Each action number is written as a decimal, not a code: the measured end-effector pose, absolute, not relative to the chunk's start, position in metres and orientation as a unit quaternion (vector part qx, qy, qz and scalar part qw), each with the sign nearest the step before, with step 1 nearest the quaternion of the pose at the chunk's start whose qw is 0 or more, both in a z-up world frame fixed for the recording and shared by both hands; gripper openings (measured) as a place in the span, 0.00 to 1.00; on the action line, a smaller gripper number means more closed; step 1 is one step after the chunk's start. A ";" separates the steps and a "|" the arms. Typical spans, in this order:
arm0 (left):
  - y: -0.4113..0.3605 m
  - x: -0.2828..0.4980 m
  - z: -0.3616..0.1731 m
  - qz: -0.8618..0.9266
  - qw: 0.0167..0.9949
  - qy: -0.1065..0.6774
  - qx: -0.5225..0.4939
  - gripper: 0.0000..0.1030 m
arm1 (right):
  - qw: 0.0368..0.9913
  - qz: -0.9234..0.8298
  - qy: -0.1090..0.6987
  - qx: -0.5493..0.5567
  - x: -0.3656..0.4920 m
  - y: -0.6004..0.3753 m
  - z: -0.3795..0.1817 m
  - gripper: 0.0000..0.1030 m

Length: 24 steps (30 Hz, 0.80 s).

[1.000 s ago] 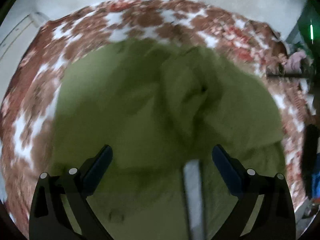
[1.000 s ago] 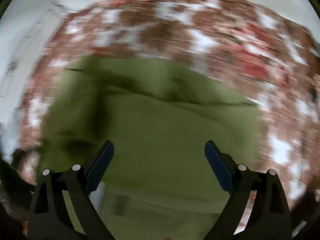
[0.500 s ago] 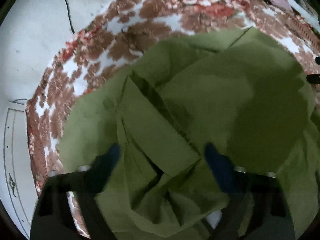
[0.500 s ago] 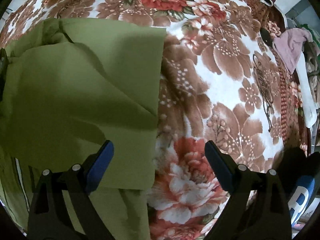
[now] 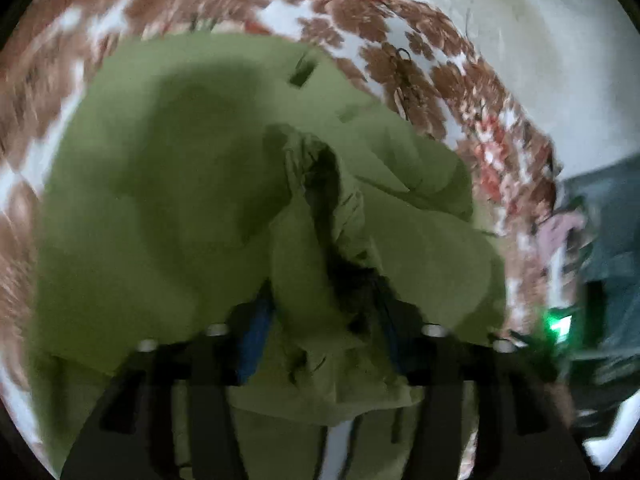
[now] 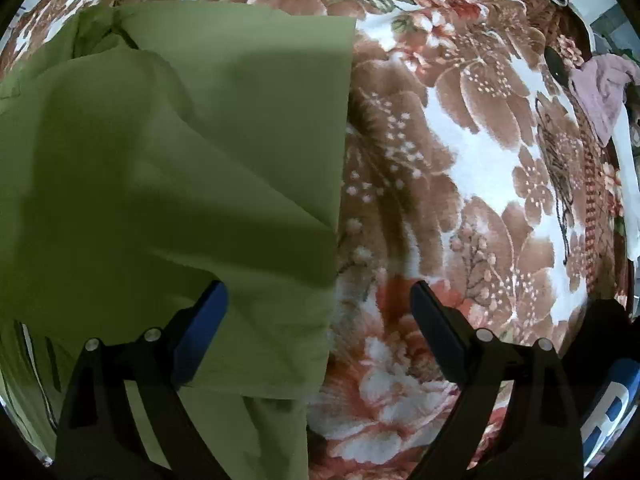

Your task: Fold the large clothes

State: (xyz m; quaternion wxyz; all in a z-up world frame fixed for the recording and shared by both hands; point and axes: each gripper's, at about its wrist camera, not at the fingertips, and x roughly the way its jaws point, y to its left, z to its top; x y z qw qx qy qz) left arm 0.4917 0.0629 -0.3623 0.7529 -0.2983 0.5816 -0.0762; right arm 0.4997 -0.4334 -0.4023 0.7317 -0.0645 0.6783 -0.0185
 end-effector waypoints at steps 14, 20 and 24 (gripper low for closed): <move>0.058 0.512 -0.378 -0.119 0.746 0.609 -0.242 0.13 | 0.757 -0.074 0.646 -0.063 0.532 -0.452 -0.385 0.88; 0.064 0.514 -0.332 -0.132 0.775 0.588 -0.190 0.08 | 0.755 -0.077 0.648 -0.063 0.536 -0.441 -0.388 0.88; 0.069 0.515 -0.291 -0.154 0.794 0.562 -0.174 0.07 | 0.760 -0.069 0.641 -0.079 0.540 -0.428 -0.383 0.88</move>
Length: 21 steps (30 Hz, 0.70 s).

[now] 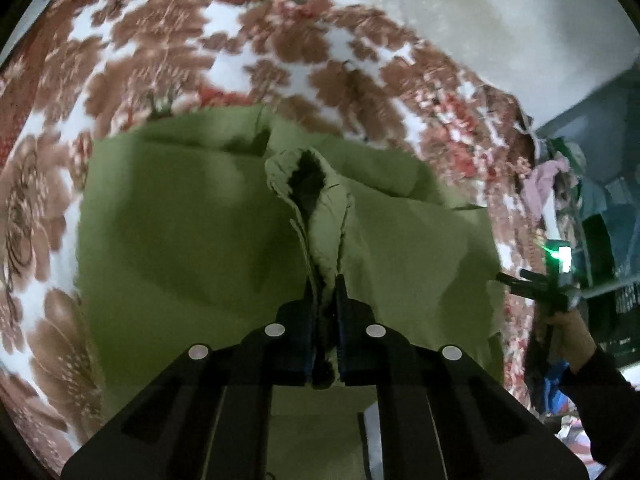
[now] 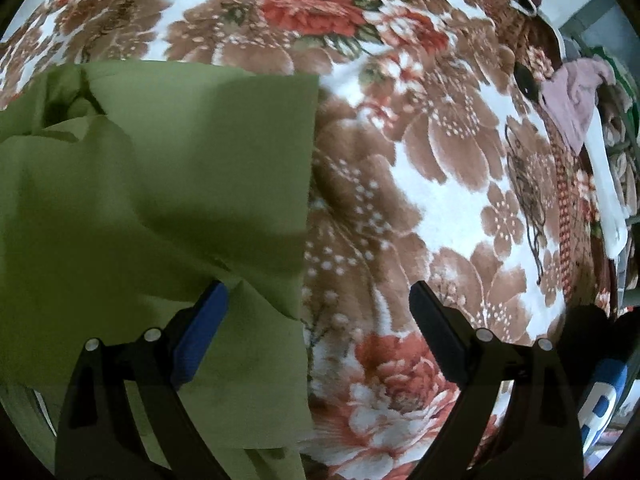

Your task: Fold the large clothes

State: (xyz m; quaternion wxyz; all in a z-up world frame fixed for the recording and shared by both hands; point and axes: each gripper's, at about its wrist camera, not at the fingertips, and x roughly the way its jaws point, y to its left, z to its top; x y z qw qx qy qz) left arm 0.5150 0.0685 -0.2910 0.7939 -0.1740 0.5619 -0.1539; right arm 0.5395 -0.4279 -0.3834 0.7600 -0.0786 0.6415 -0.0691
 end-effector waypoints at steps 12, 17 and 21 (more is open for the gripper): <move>0.095 0.511 -0.324 -0.098 0.793 0.585 -0.141 0.07 | 0.752 -0.068 0.652 -0.071 0.542 -0.423 -0.409 0.91; 0.102 0.516 -0.320 -0.100 0.798 0.579 -0.134 0.07 | 0.751 -0.063 0.645 -0.126 0.542 -0.405 -0.420 0.92; 0.095 0.519 -0.352 -0.092 0.791 0.597 -0.097 0.08 | 0.752 -0.082 0.642 -0.127 0.542 -0.408 -0.426 0.94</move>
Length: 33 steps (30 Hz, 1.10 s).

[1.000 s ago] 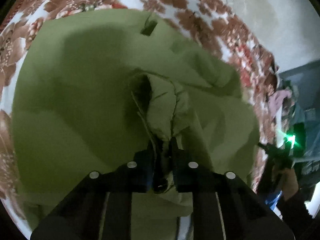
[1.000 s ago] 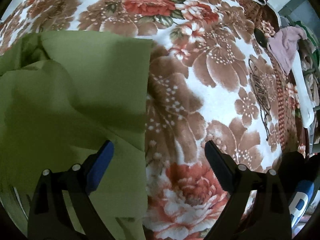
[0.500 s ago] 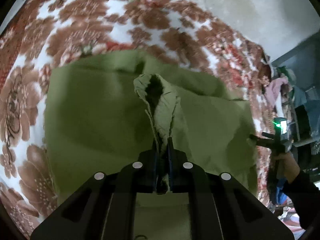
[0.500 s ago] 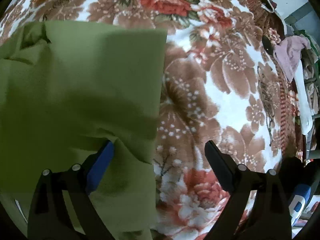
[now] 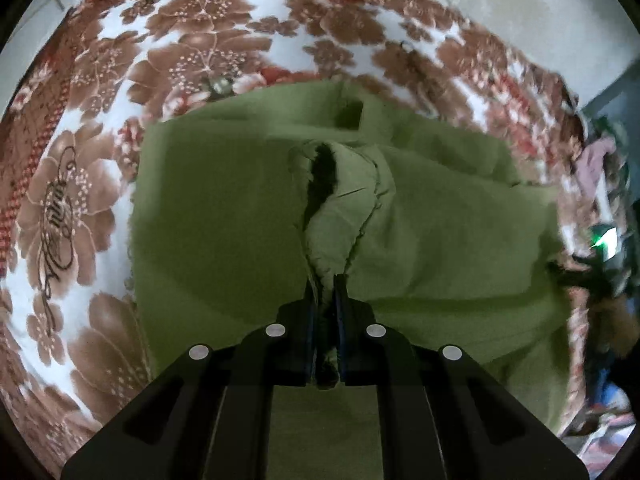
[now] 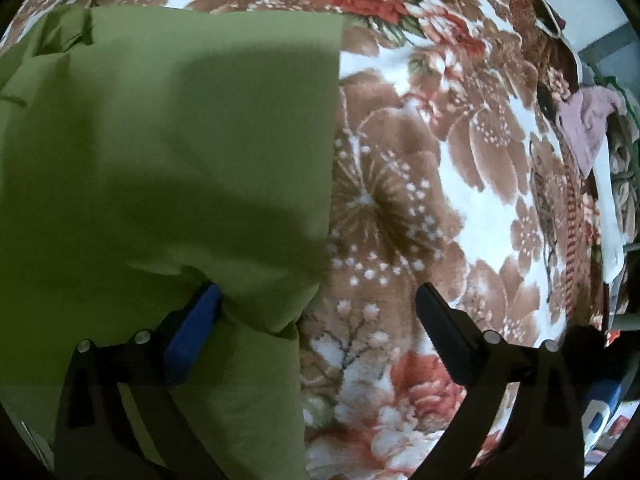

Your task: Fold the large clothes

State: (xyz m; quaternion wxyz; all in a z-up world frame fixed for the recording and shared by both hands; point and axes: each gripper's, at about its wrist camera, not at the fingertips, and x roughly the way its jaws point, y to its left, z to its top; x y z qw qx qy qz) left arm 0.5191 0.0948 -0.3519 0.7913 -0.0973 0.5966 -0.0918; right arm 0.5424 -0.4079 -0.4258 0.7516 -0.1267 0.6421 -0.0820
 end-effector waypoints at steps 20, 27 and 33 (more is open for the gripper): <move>0.073 0.509 -0.328 -0.032 0.820 0.572 -0.012 0.92 | 0.817 -0.035 0.567 -0.093 0.549 -0.348 -0.362 0.95; 0.081 0.508 -0.413 -0.021 0.781 0.622 -0.051 0.93 | 0.782 -0.063 0.617 -0.064 0.556 -0.381 -0.435 0.95; 0.084 0.496 -0.397 -0.016 0.792 0.609 -0.042 0.92 | 0.790 -0.057 0.606 -0.064 0.531 -0.397 -0.406 0.95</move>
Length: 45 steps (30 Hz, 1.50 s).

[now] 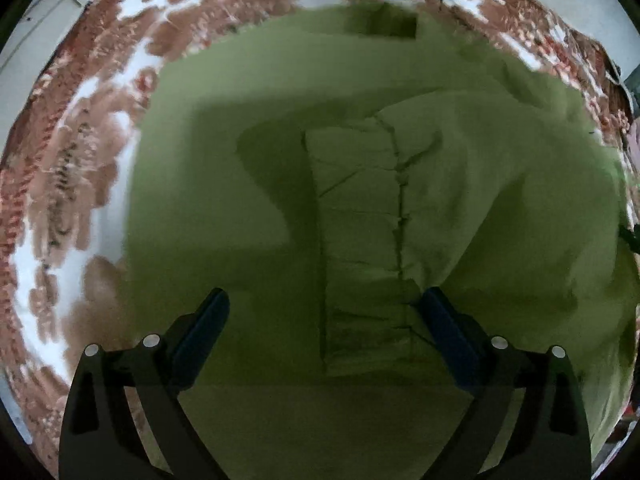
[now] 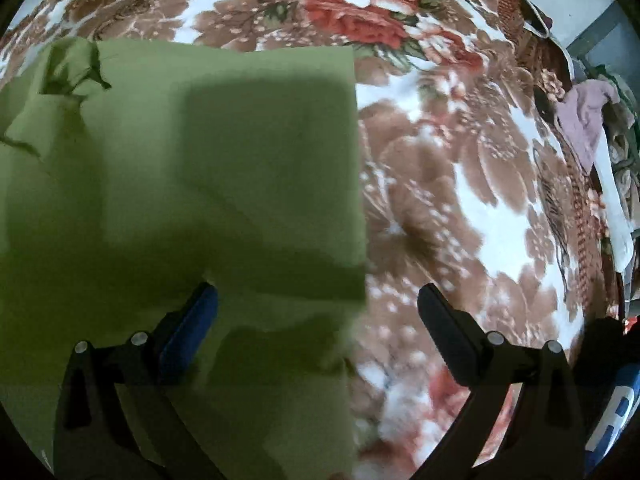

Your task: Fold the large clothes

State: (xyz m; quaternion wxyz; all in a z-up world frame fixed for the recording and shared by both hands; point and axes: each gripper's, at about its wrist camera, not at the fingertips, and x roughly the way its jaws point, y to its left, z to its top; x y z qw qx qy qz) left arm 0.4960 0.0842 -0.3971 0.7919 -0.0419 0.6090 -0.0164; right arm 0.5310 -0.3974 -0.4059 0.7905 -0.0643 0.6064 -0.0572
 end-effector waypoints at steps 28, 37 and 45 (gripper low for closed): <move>0.174 0.046 -0.372 0.142 0.667 0.717 -0.143 0.92 | 0.672 -0.044 0.736 -0.071 0.131 -0.439 -0.398 0.95; 0.189 0.030 -0.400 0.101 0.675 0.719 -0.134 0.92 | 0.663 -0.063 0.743 -0.065 0.089 -0.439 -0.416 0.95; 0.189 0.033 -0.418 0.056 0.677 0.715 -0.163 0.90 | 0.665 -0.080 0.742 -0.026 0.077 -0.440 -0.423 0.95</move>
